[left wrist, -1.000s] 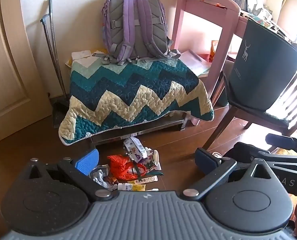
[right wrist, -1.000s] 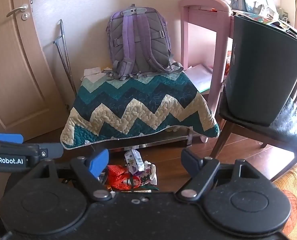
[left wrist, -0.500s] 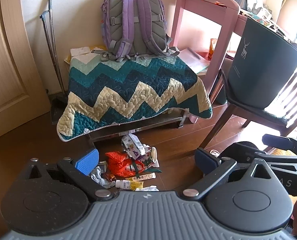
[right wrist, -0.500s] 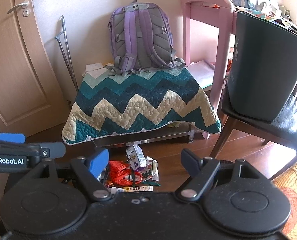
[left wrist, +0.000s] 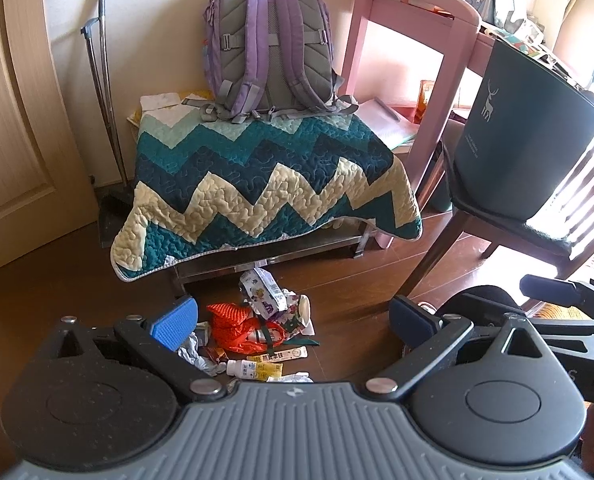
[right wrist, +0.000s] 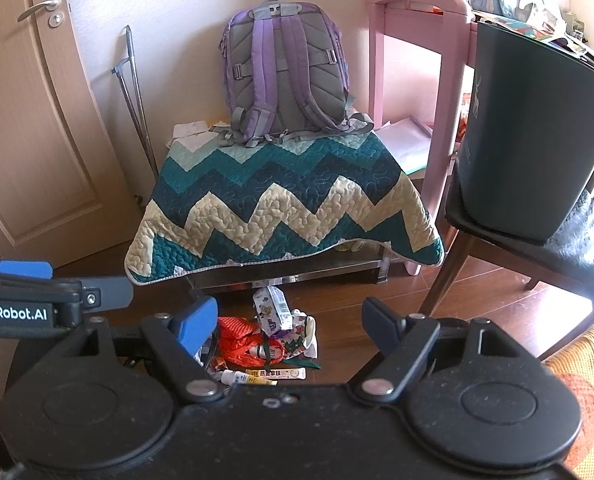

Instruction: Collect trash

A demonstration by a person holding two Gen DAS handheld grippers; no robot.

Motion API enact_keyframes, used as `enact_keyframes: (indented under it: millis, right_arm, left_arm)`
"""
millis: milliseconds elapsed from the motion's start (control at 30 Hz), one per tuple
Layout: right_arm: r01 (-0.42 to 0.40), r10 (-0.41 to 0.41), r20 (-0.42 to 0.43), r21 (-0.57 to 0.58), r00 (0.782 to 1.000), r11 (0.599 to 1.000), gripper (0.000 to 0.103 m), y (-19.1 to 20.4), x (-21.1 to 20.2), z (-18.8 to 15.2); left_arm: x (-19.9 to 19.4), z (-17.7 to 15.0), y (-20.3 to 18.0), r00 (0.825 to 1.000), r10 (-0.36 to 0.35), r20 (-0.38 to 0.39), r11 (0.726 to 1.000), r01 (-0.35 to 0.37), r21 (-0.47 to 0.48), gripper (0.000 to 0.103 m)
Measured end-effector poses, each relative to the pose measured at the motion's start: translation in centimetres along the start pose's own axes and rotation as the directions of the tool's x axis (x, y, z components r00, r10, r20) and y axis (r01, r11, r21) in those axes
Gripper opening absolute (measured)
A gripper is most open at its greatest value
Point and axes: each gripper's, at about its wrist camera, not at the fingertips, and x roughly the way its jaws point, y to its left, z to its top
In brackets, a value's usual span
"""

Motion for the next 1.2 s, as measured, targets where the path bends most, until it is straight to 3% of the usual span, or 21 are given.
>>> enact_keyframes:
  millis: [1200]
  right_arm:
    - [0.002,-0.002,0.006,0.009,1.000,1.000,0.079,-0.10,-0.19,-0.32]
  left_arm:
    - [0.32,0.09,-0.14,1.000,-0.016,-0.010,1.000,0.016,-0.018,0.103]
